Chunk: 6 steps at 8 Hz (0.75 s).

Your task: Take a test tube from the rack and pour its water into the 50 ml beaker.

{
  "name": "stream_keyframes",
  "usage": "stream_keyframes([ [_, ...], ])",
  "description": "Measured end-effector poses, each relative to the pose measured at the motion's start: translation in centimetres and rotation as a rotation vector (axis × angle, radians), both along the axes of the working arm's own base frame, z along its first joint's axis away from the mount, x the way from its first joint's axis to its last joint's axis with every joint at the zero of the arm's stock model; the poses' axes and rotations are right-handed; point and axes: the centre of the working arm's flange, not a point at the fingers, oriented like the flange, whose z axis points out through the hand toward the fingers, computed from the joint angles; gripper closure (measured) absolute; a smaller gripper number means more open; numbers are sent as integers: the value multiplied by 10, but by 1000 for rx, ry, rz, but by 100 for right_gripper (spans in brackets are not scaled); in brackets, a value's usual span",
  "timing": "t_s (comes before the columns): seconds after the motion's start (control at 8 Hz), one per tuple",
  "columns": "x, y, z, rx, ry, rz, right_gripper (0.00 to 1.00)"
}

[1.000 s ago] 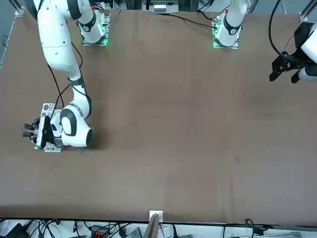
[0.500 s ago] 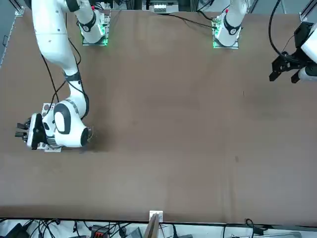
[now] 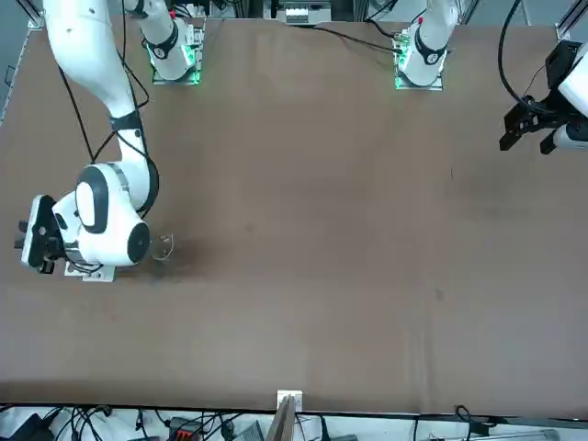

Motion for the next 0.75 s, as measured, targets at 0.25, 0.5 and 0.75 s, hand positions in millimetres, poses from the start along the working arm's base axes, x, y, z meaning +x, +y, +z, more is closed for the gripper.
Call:
stream_keyframes([
  [0.25, -2, 45, 14, 120, 40, 18, 81],
  [0.5, -9, 93, 37, 266, 98, 31, 81],
  [0.75, -15, 124, 56, 419, 129, 33, 81],
])
